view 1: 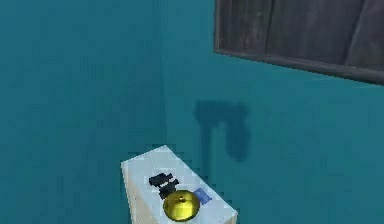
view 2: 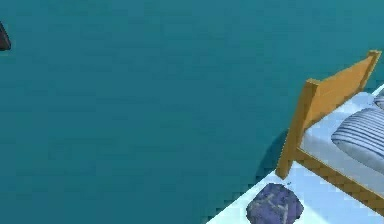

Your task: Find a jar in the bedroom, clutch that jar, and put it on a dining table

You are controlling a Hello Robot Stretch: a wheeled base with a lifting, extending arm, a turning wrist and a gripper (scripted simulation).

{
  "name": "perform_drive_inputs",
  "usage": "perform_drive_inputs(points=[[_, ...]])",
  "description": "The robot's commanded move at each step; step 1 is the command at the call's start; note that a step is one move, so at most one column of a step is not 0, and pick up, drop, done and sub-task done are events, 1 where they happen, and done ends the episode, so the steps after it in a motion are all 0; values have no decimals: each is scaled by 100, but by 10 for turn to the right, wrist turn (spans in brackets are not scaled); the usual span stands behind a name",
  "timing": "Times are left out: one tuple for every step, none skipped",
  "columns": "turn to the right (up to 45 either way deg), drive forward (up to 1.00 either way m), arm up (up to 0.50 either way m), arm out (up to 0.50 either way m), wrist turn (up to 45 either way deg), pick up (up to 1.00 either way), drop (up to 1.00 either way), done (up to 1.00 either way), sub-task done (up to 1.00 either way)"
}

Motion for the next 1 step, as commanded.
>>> perform_drive_inputs(points=[[-450, 0, 0, 0, 0, 0, 0, 0, 0]])
